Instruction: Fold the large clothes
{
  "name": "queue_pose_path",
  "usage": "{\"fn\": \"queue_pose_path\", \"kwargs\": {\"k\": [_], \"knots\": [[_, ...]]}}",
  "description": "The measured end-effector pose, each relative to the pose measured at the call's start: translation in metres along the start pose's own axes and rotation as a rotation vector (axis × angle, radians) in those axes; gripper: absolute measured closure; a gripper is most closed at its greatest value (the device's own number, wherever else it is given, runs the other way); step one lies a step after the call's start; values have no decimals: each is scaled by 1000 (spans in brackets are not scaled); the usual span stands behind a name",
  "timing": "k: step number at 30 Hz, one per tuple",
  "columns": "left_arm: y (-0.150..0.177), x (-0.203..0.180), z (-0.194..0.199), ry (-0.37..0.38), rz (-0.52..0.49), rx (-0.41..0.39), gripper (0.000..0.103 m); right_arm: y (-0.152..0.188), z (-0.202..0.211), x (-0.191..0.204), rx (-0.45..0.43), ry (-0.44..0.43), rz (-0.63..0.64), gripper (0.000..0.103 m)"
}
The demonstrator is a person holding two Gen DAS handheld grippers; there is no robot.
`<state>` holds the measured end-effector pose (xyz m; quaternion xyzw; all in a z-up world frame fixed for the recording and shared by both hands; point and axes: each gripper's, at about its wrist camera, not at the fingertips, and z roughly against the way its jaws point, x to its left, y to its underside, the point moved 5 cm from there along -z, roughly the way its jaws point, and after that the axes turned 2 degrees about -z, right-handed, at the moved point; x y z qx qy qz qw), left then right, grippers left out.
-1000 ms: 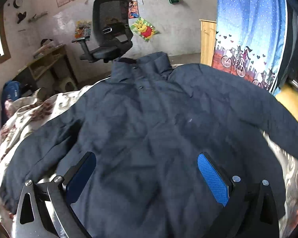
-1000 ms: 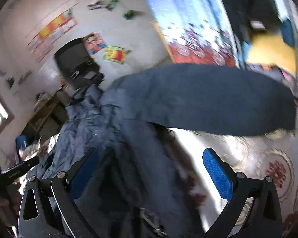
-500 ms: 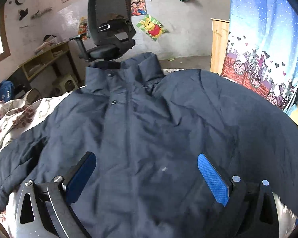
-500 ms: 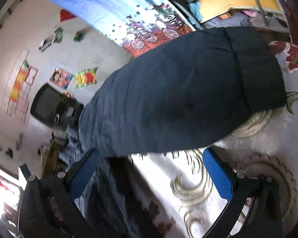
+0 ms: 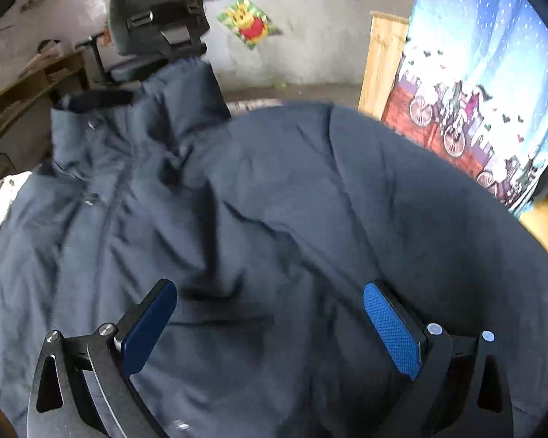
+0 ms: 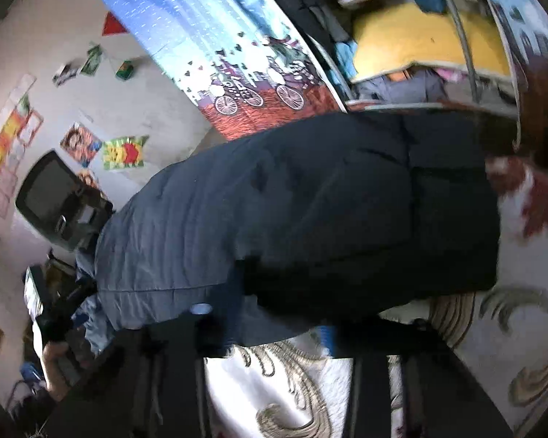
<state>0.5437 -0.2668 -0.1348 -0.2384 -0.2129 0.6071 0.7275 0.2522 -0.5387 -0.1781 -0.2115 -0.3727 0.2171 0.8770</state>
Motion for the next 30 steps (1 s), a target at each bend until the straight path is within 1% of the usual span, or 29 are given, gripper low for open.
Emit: {"fn": "queue_pose_path", "kwargs": {"k": [1, 3, 6, 8, 11, 14, 17, 20, 21, 23, 24, 26, 29, 30], "knots": [[3, -2, -6, 1, -4, 19, 0, -6, 1, 4, -13, 6, 31, 87], [5, -4, -12, -2, -4, 20, 0, -25, 14, 12, -50, 9, 96, 92], [5, -1, -10, 12, 4, 25, 0, -45, 32, 33, -127, 14, 207, 94], [3, 4, -3, 6, 8, 31, 0, -63, 44, 56, -193, 6, 289, 95], [-2, 22, 18, -5, 22, -10, 0, -77, 69, 87, -279, -22, 410, 95], [-11, 50, 49, -37, 34, -65, 0, -89, 88, 133, -345, -64, 554, 96], [-17, 89, 85, -56, 66, -105, 0, -98, 99, 195, -385, -114, 728, 96], [-16, 132, 117, -54, 118, -126, 0, -86, 111, 256, -411, -162, 883, 96], [-13, 150, 127, -52, 140, -129, 0, -76, 113, 281, -406, -187, 949, 96], [-3, 184, 143, -47, 182, -134, 0, -59, 111, 320, -376, -229, 1049, 96], [4, 203, 149, -45, 206, -132, 0, -46, 116, 333, -366, -241, 1086, 96], [21, 242, 159, -24, 261, -121, 0, -16, 110, 368, -324, -281, 1193, 96], [54, 295, 167, 18, 344, -114, 0, 34, 98, 395, -257, -313, 1309, 96], [63, 309, 168, 20, 362, -111, 0, 54, 92, 403, -229, -322, 1353, 96]]}}
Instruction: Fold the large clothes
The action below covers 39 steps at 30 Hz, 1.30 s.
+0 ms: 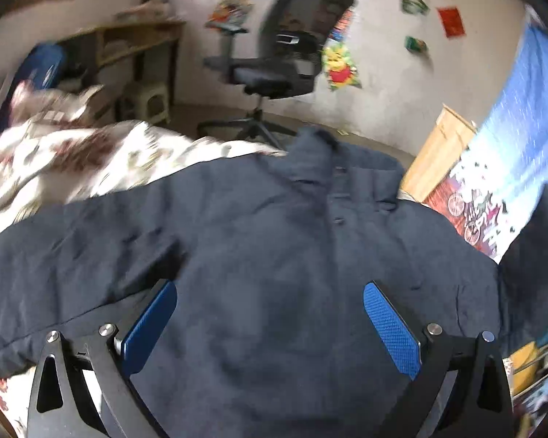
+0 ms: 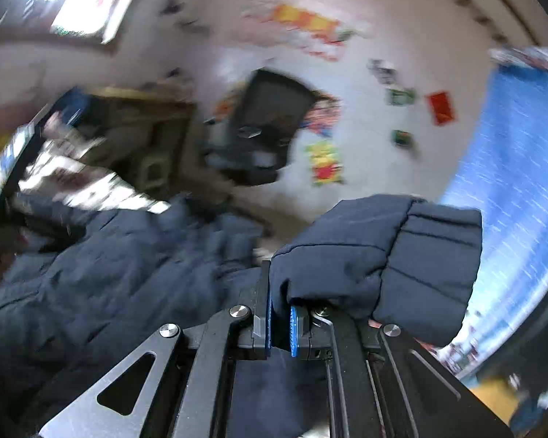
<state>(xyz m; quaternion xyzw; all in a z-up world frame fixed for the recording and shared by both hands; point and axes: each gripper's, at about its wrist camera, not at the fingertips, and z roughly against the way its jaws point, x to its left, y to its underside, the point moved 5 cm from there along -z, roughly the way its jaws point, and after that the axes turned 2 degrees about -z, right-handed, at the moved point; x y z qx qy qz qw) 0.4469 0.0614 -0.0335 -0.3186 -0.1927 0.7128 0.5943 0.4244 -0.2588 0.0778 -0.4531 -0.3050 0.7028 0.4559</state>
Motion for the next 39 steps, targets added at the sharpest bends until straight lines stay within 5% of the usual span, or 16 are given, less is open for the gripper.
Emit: {"fn": "queue_pose_path", "kwargs": {"k": [9, 13, 16, 18, 20, 26, 29, 34, 39], "knots": [[40, 93, -3, -13, 115, 107, 0, 76, -53, 157, 104, -201, 150, 95], [46, 81, -10, 94, 123, 117, 0, 118, -57, 197, 202, -342, 193, 65], [53, 57, -20, 178, 73, 132, 0, 130, -40, 200, 207, -414, 180, 54], [57, 42, -29, 232, 58, 154, 0, 134, -27, 191, 194, -426, 151, 38], [60, 30, -41, 271, 63, 183, 0, 140, -12, 173, 190, -427, 106, 36], [59, -2, -91, 152, -3, 227, 2, 145, 14, 120, 190, -356, -7, 36], [52, -15, -104, 98, -54, 216, 23, 147, 20, 95, 185, -315, -68, 36], [49, -33, -98, 54, -152, 168, 95, 142, 14, 54, 167, -213, -122, 36], [31, -34, -60, 9, -166, 26, 99, 122, -11, 18, 142, -139, -212, 36]]}}
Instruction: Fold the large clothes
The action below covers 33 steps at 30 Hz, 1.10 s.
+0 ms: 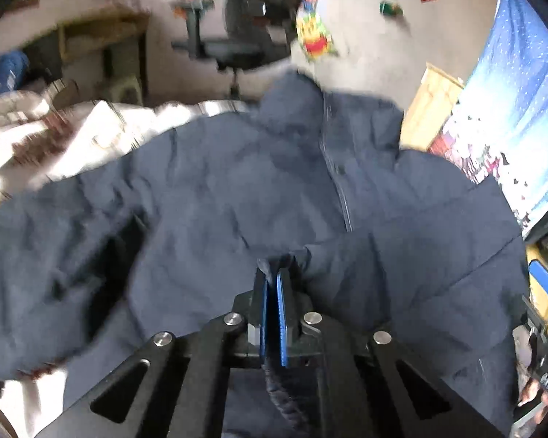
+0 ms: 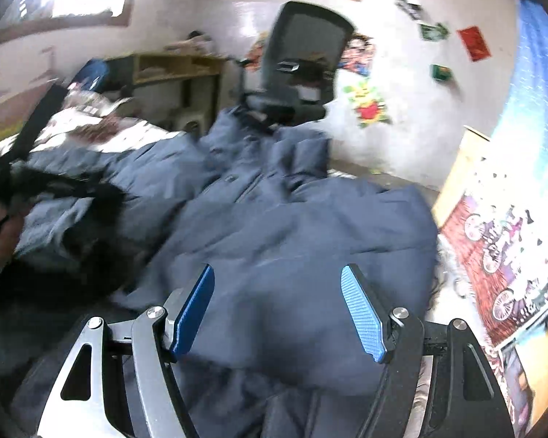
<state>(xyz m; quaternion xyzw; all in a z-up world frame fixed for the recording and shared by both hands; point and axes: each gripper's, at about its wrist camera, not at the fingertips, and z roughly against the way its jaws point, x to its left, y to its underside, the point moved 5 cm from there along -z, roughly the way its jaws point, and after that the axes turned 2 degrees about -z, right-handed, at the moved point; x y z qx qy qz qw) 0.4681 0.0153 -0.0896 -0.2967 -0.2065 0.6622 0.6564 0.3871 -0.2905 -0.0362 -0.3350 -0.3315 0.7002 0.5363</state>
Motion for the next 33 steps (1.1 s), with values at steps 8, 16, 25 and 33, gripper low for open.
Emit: {"fn": "queue_pose_path", "kwargs": {"k": [8, 16, 25, 33], "knots": [[-29, 53, 44, -263, -52, -141, 99, -21, -48, 16, 57, 52, -21, 27], [-11, 73, -7, -343, -77, -15, 98, -4, -101, 66, 151, 12, 20, 26], [9, 80, -43, -336, -55, 97, 95, 20, -131, 73, 183, 20, 6, 13], [11, 78, -41, -325, -45, 86, 86, 32, -136, 67, 162, -13, -51, 2]]}}
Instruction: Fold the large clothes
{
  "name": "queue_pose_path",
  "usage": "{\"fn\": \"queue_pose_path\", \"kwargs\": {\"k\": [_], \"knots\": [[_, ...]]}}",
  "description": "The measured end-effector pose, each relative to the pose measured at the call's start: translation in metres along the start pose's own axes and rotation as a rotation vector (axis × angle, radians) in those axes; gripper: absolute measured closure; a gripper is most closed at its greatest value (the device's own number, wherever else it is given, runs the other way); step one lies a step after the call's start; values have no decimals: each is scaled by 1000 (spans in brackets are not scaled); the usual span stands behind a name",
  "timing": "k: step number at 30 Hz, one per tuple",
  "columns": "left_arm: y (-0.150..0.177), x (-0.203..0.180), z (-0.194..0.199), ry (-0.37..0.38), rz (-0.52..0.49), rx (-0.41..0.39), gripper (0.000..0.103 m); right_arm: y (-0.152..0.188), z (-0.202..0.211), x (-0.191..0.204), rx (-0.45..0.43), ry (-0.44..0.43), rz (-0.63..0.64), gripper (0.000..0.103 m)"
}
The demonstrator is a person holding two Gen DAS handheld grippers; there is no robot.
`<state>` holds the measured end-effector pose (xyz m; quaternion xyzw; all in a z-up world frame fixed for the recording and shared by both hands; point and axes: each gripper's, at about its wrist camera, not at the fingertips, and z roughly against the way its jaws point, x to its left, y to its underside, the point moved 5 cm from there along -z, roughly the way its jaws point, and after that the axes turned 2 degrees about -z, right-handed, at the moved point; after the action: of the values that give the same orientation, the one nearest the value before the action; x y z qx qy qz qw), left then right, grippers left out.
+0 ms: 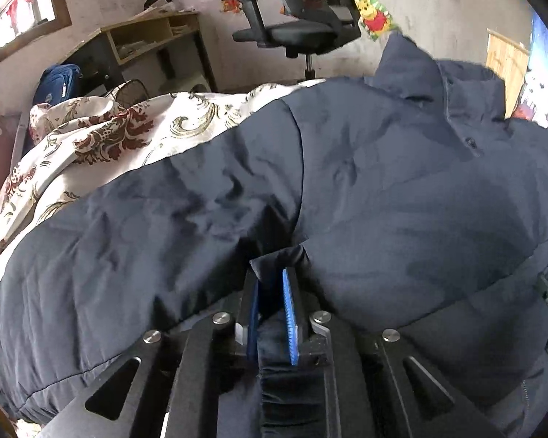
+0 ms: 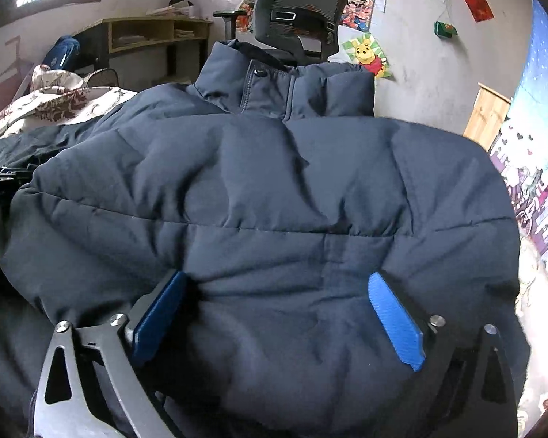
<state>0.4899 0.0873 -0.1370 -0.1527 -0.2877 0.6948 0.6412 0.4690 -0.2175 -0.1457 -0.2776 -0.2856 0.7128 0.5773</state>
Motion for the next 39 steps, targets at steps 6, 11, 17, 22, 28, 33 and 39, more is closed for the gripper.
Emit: {"fn": "queue_pose_path", "kwargs": {"k": [6, 11, 17, 22, 28, 33, 39], "knots": [[1, 19, 27, 97, 128, -69, 34, 1, -2, -2, -8, -29, -22, 1], [17, 45, 66, 114, 232, -136, 26, -8, 14, -1, -34, -42, -54, 1], [53, 118, 107, 43, 432, -184, 21, -38, 42, 39, -92, -146, -23, 1], [91, 178, 122, 9, 630, -163, 16, -47, 47, 88, -93, -221, 28, 1], [146, 240, 106, 0, 871, -82, 15, -40, 30, 124, -44, -228, 52, 1], [177, 265, 80, -4, 974, -41, 15, -21, 3, 138, 39, -162, 95, 1], [208, 284, 48, 104, 1190, -5, 15, -14, 2, 135, 13, -178, 78, 1]]}}
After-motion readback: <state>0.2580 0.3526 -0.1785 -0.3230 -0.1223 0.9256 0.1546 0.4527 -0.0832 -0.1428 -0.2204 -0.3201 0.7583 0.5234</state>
